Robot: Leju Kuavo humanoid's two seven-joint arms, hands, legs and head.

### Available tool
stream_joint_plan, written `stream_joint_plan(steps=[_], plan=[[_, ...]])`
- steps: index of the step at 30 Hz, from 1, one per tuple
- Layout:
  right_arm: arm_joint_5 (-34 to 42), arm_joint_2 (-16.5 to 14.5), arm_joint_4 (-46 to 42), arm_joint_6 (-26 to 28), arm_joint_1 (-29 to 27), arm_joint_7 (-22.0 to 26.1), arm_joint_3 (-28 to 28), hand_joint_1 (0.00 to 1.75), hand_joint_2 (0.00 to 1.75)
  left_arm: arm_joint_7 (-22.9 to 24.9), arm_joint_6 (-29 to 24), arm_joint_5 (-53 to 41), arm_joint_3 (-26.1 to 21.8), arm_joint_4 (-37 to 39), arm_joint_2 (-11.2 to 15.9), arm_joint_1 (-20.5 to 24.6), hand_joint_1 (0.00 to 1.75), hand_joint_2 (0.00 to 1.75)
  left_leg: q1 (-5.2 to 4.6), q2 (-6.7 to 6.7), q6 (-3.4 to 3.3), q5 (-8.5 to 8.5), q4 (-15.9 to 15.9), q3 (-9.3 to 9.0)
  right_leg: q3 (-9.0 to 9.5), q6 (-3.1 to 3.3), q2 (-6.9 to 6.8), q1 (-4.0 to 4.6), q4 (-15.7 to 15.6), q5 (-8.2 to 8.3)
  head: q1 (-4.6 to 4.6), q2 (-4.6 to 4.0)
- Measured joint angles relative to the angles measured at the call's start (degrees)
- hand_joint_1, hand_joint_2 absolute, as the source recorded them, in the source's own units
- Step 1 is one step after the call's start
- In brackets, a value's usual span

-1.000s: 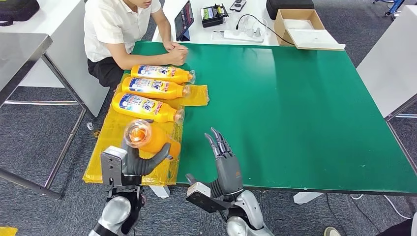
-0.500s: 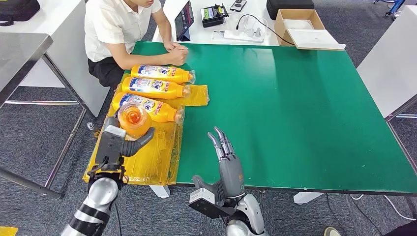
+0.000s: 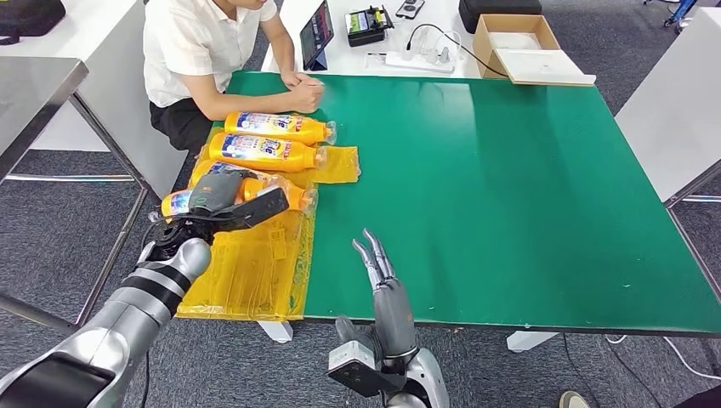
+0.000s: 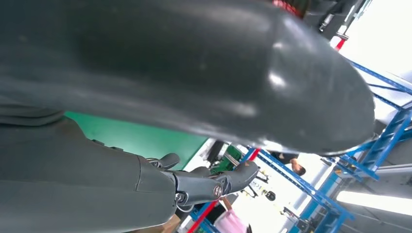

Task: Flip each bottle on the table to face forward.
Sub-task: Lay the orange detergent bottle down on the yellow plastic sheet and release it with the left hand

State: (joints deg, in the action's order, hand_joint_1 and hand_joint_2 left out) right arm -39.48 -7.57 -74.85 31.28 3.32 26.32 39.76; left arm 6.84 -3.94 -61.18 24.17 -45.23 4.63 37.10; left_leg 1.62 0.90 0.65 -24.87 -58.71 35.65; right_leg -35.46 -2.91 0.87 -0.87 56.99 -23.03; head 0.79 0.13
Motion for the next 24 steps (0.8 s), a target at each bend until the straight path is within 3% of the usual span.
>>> stream_joint_plan(steps=[6, 11, 24], plan=[[0.75, -0.04, -0.50, -0.83, -0.70, 0.44, -0.02, 0.00, 0.00, 0.18, 2.67, -0.60, 0.65, 5.18, 0.26, 1.54, 1.75, 1.75, 0.05, 0.01, 0.01, 0.00, 0.00, 0.04, -0.05, 0.02, 0.00, 0.05, 0.00, -0.02, -0.01, 0.00], [1.82, -0.08, -0.51, -1.54, -1.09, 0.97, -0.05, 0.00, 0.00, -4.49, 7.82, 1.16, 3.00, 6.84, 0.05, 2.59, 1.75, 1.75, 0.03, 0.01, 0.00, 0.02, 0.00, 0.04, -0.02, 0.01, -0.01, 0.02, 0.00, 0.00, -0.02, 0.00], [2.52, -0.08, -0.51, -1.60, -1.92, 2.15, -0.74, 0.00, 0.00, -9.84, 13.54, 7.60, 10.93, -0.52, 1.94, 1.96, 1.75, 1.75, 0.04, 0.03, 0.01, 0.01, 0.00, 0.07, -0.02, 0.01, -0.01, 0.04, 0.00, -0.01, -0.01, 0.00]])
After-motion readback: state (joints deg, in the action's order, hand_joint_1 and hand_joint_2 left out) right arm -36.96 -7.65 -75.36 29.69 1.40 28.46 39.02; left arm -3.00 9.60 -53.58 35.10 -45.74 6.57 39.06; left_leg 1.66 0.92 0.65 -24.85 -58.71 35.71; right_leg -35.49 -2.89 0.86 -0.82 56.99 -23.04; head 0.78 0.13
